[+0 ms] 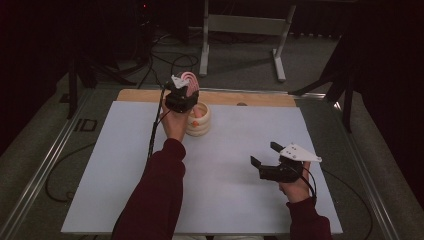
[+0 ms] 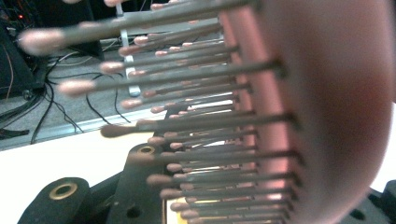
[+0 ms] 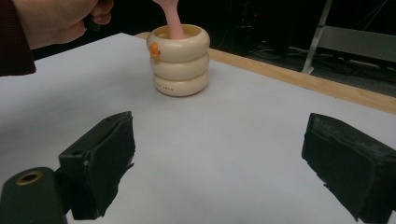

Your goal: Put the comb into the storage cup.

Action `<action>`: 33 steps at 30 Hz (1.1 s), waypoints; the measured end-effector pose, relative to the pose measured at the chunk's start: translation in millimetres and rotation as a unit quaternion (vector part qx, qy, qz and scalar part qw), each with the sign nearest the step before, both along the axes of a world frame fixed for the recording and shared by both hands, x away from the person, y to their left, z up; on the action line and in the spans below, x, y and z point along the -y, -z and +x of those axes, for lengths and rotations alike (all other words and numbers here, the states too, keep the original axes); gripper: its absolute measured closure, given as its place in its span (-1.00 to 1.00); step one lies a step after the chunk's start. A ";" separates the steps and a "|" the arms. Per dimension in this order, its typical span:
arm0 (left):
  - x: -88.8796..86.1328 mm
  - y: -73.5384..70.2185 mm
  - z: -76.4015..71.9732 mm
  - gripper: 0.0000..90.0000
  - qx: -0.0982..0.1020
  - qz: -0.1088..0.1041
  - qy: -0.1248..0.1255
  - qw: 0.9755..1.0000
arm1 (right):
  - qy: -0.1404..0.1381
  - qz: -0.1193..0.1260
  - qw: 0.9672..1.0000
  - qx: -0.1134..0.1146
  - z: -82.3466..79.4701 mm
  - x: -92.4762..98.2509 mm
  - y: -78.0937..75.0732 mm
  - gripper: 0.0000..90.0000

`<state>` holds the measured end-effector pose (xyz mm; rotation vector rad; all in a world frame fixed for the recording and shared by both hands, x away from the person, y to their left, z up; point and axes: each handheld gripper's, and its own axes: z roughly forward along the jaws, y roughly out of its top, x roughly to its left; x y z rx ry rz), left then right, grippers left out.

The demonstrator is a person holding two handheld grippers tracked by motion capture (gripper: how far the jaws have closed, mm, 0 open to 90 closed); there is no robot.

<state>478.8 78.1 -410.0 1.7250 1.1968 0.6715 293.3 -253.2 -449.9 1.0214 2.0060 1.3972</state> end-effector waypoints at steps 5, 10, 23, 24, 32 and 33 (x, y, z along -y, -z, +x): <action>1.4 1.4 0.1 0.39 0.000 0.000 0.001 1.000 | -0.001 0.000 1.000 0.000 -0.1 -0.4 0.2 -0.79; 2.4 3.3 0.6 0.39 -0.003 -0.002 0.001 1.000 | -0.001 -0.001 1.000 -0.001 -0.1 -0.6 0.1 -0.79; 3.5 11.0 0.5 0.39 -0.007 -0.013 -0.003 1.000 | 0.000 -0.001 1.000 0.000 0.3 -0.6 0.5 -0.79; 3.0 11.8 0.5 0.39 -0.008 -0.013 -0.005 1.000 | 0.000 -0.001 1.000 0.000 0.3 -0.7 0.6 -0.79; 0.5 16.7 0.8 0.39 -0.012 -0.017 -0.009 1.000 | -0.002 0.000 1.000 -0.002 0.7 -1.4 1.1 -0.79; 0.5 16.7 0.8 0.39 -0.012 -0.017 -0.009 1.000 | -0.002 0.000 1.000 -0.002 0.7 -1.4 1.1 -0.79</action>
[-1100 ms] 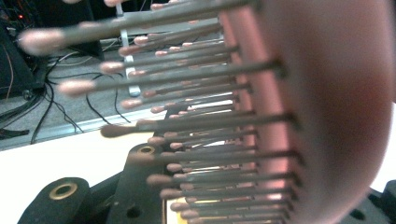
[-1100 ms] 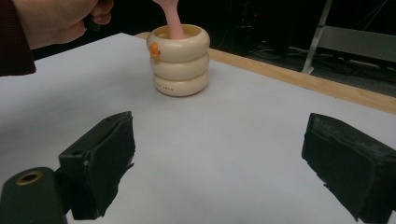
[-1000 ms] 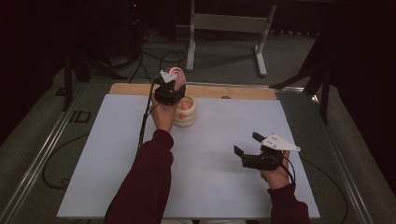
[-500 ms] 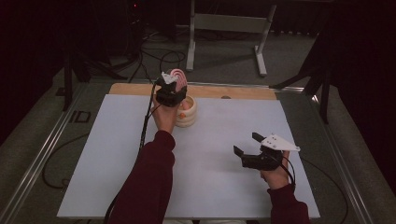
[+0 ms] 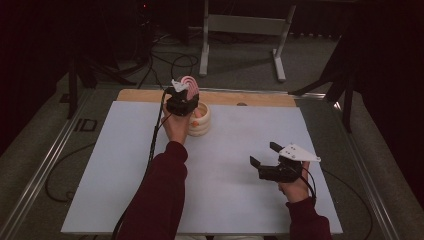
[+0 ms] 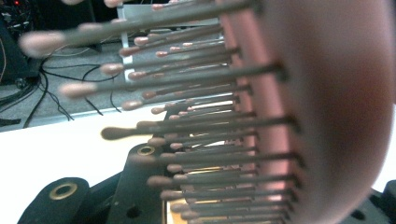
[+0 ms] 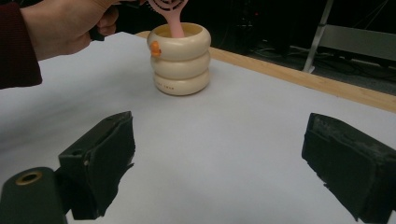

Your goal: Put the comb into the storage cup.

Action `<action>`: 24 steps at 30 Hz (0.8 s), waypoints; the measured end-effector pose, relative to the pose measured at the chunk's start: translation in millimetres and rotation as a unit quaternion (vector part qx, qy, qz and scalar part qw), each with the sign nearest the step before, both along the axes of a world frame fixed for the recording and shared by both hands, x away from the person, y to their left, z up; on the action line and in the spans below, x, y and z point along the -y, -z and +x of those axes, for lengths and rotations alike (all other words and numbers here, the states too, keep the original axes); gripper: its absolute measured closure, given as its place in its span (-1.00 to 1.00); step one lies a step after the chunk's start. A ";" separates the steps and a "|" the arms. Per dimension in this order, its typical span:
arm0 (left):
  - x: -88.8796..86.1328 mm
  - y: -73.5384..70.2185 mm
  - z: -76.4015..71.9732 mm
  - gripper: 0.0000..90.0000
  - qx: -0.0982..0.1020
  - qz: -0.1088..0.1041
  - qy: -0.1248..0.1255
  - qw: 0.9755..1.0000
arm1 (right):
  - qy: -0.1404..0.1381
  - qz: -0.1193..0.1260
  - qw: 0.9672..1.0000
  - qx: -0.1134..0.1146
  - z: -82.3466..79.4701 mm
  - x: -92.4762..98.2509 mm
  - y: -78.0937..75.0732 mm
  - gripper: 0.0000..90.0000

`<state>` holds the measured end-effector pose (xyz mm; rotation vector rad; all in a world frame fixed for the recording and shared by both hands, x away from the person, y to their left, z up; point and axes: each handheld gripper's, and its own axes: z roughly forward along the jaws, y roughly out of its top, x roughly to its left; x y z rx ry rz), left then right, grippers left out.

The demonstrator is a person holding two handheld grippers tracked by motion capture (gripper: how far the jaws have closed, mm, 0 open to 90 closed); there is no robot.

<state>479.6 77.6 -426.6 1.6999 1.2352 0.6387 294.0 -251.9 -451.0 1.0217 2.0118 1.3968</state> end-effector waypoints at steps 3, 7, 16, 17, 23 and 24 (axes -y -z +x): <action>-0.2 0.3 0.1 0.39 -0.001 -0.001 -0.001 1.000 | 0.000 0.000 1.000 0.000 0.1 -0.4 0.2 -0.79; 0.5 1.0 0.1 0.39 -0.001 -0.002 0.000 1.000 | 0.000 0.000 1.000 0.000 0.2 -0.2 0.2 -0.79; 4.4 5.9 0.0 0.39 -0.006 -0.004 0.003 1.000 | 0.000 0.000 1.000 0.002 0.1 0.2 -0.2 -0.79; 4.7 6.6 -0.1 0.39 -0.007 -0.004 0.003 1.000 | 0.001 0.000 1.000 0.002 0.0 0.3 -0.3 -0.79; 6.2 9.1 -0.3 0.39 -0.008 -0.004 0.003 1.000 | 0.000 0.001 1.000 0.001 0.2 0.1 -0.2 -0.79; 6.0 9.5 -0.4 0.39 -0.010 -0.004 0.003 1.000 | 0.000 0.000 1.000 0.001 0.2 0.1 -0.1 -0.79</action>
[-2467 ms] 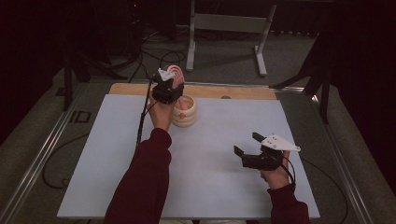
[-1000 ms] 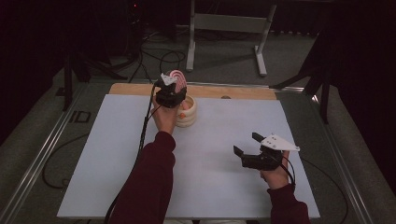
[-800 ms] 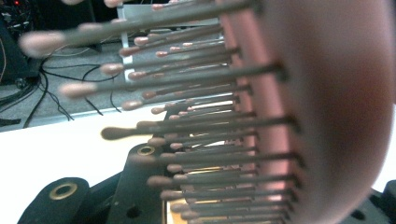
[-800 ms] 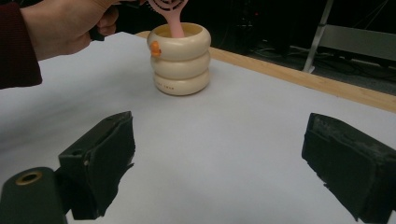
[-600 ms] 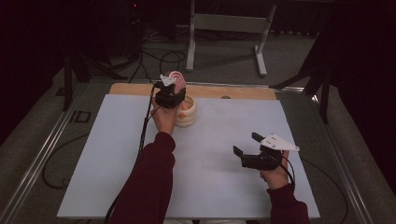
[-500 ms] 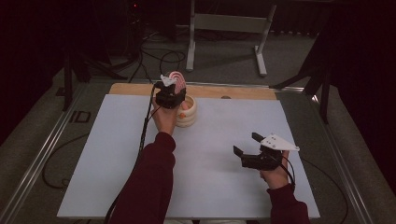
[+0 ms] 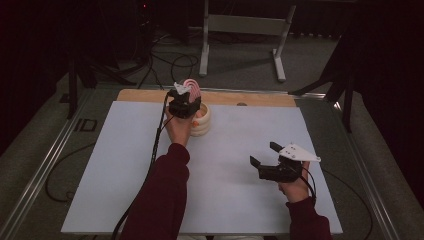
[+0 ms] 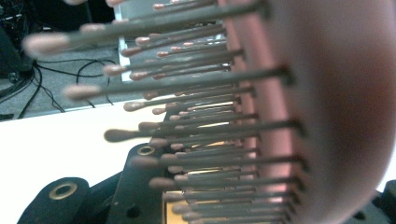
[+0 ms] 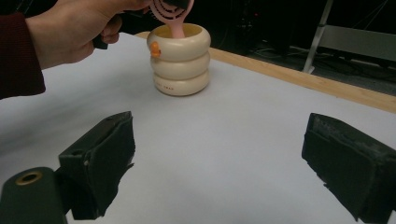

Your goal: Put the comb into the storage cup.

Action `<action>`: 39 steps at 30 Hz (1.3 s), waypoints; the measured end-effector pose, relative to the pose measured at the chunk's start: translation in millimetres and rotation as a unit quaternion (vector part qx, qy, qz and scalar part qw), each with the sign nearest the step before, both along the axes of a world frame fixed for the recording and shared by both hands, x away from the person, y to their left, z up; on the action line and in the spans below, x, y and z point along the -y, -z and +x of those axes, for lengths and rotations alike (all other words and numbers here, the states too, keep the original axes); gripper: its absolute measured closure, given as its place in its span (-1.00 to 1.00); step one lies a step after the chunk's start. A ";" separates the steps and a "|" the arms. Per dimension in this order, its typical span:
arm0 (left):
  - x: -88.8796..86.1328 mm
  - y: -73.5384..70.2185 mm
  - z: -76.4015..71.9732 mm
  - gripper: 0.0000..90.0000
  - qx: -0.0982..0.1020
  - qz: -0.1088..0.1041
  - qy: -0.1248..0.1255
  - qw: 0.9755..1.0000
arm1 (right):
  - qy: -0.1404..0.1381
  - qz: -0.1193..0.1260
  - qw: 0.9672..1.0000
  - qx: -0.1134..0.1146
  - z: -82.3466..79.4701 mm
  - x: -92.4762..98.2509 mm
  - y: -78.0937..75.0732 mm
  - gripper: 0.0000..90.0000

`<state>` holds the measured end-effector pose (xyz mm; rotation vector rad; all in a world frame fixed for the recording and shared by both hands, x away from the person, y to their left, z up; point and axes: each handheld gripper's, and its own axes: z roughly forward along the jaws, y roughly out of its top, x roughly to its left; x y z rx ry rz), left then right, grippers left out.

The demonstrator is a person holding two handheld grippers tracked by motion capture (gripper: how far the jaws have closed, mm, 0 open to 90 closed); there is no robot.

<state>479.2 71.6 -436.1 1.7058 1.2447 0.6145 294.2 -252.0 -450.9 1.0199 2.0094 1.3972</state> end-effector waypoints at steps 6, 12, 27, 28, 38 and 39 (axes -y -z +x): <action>-0.4 4.2 -0.1 0.39 -0.003 -0.006 -0.002 1.000 | 0.000 0.001 1.000 -0.001 0.1 -0.1 0.1 -0.79; -3.1 5.3 -1.2 0.39 -0.004 -0.014 -0.003 1.000 | 0.001 0.001 1.000 -0.002 0.2 -0.3 0.2 -0.79; -8.9 5.5 -0.2 0.37 -0.013 -0.024 -0.007 1.000 | 0.002 0.000 1.000 -0.002 0.3 -0.4 0.2 -0.79; -9.9 5.6 0.1 0.37 -0.016 -0.028 -0.006 0.999 | 0.002 0.000 1.000 -0.002 0.5 -0.4 0.3 -0.79; -15.8 6.8 2.9 0.18 -0.026 -0.032 -0.010 0.999 | 0.002 0.001 1.000 -0.002 0.5 -0.3 0.3 -0.79; -16.8 6.9 3.3 0.17 -0.027 -0.032 -0.010 0.999 | 0.002 0.001 1.000 -0.002 0.5 -0.3 0.3 -0.79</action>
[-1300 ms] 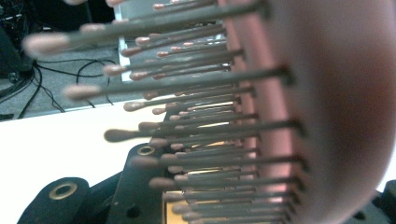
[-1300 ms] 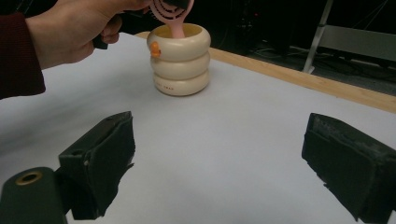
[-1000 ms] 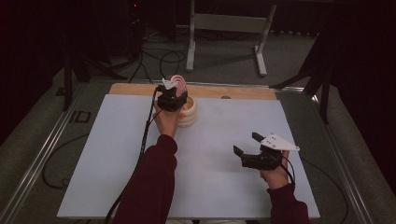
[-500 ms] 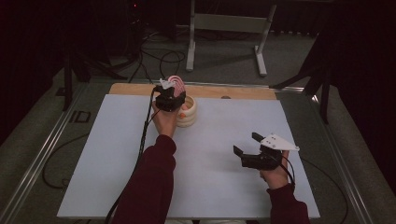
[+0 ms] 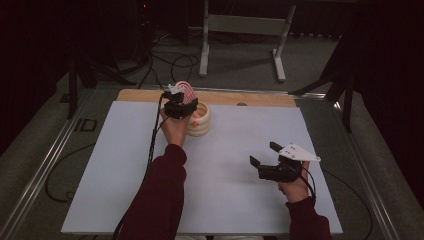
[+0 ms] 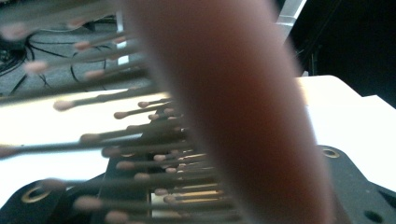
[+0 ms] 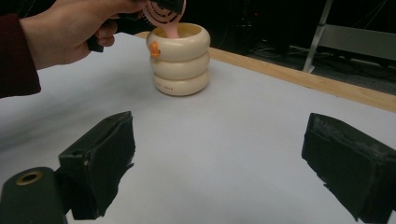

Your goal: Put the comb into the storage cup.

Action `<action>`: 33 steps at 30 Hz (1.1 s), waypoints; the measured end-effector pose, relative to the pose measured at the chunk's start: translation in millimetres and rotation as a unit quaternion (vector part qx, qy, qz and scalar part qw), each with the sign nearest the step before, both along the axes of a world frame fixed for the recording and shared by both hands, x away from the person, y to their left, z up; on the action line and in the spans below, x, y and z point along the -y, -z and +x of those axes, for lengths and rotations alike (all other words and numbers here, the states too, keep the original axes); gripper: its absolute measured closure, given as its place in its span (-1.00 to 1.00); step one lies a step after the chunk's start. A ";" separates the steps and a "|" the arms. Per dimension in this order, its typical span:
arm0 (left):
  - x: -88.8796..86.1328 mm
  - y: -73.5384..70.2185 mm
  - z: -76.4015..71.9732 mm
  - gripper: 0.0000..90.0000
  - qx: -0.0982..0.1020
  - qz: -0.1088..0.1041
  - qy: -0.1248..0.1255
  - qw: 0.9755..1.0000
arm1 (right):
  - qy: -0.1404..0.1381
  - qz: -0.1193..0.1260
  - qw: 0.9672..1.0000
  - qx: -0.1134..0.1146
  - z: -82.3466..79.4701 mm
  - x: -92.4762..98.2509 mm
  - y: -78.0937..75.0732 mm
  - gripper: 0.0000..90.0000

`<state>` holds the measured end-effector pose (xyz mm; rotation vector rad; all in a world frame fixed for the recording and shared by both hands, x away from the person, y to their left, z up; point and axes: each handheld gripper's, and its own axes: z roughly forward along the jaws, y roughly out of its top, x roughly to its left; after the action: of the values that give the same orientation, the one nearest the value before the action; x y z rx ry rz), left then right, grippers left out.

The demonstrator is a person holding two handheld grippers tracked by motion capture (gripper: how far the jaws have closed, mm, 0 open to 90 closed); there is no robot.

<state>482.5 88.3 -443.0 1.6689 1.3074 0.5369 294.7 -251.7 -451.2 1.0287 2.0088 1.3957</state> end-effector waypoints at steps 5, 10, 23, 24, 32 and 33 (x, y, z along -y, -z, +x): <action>-2.0 0.5 1.7 0.12 -0.005 -0.002 0.000 1.000 | -0.001 -0.001 1.000 0.000 0.4 -0.1 0.5 -0.79; -3.8 1.0 2.8 0.08 -0.011 0.001 0.000 1.000 | 0.000 0.000 1.000 -0.001 0.7 0.4 0.6 -0.79; -8.0 1.7 4.9 -0.12 -0.025 0.013 -0.001 1.000 | -0.001 0.000 1.000 -0.001 0.7 -0.1 1.0 -0.79; -8.3 1.7 5.0 -0.14 -0.026 0.014 -0.002 1.000 | 0.000 0.000 1.000 -0.001 0.8 0.0 1.1 -0.79; -8.9 2.0 4.9 -0.40 -0.029 0.033 -0.003 0.999 | 0.000 0.000 1.000 -0.001 0.8 0.2 1.0 -0.79; -9.0 2.0 4.8 -0.43 -0.028 0.035 -0.004 0.999 | 0.000 0.000 1.000 -0.001 0.7 0.2 1.0 -0.79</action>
<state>487.3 97.4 -445.1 1.7479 1.3506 0.5487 295.4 -251.9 -452.2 1.0301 2.0100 1.3954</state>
